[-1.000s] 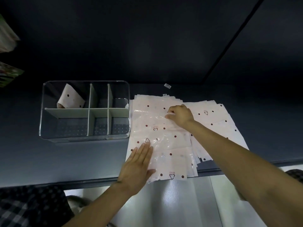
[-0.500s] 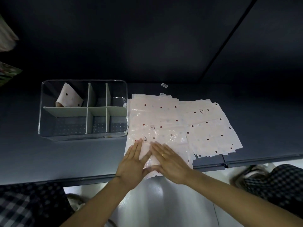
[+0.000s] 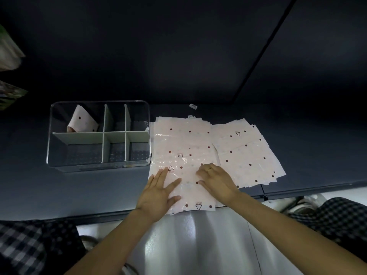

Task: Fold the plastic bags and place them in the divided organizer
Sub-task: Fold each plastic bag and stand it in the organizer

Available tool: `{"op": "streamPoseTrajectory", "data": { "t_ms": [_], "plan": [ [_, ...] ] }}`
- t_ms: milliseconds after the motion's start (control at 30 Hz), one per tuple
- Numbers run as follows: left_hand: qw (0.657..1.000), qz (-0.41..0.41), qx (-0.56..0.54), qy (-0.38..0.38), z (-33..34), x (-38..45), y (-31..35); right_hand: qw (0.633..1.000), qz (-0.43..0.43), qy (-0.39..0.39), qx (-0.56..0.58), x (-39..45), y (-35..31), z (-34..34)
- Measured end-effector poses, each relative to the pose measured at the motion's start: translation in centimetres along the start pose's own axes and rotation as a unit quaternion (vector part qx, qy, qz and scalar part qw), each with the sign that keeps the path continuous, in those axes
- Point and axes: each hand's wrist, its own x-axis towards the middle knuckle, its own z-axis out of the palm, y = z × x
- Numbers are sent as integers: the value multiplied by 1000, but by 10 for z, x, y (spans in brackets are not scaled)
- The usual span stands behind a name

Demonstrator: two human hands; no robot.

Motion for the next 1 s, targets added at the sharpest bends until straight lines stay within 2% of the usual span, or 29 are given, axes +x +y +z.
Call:
{"op": "streamPoseTrajectory", "data": {
  "t_ms": [133, 200, 300, 433, 500, 600, 667, 833, 1000],
  "plan": [
    [1000, -7, -16, -1, -5, 2, 0, 992, -71, -18, -106, 12, 0, 2],
    [1000, -12, -16, 9, -9, 3, 1, 991, -77, -20, -106, 12, 0, 0],
    [997, -29, -47, 55, -16, 3, 0, 999, -41, -18, -23, 10, -2, -4],
    [983, -10, -136, 122, -23, -4, -8, 981, 27, -122, 147, -11, 3, -11],
    [960, -46, -233, 150, -22, -9, -10, 967, 17, -164, 192, -23, 6, -17],
    [922, -122, -346, 122, -19, -10, -11, 956, 21, -191, 222, -28, 10, -23],
    [910, -137, -378, 103, -17, -9, -11, 957, 44, -177, 227, -23, 14, -23],
    [883, -172, -422, 115, -18, 3, -7, 961, 127, -141, 200, 2, 28, -15],
    [867, -241, -421, 114, -20, 13, -3, 969, 145, -133, 147, 26, 35, -5]
  ]
}}
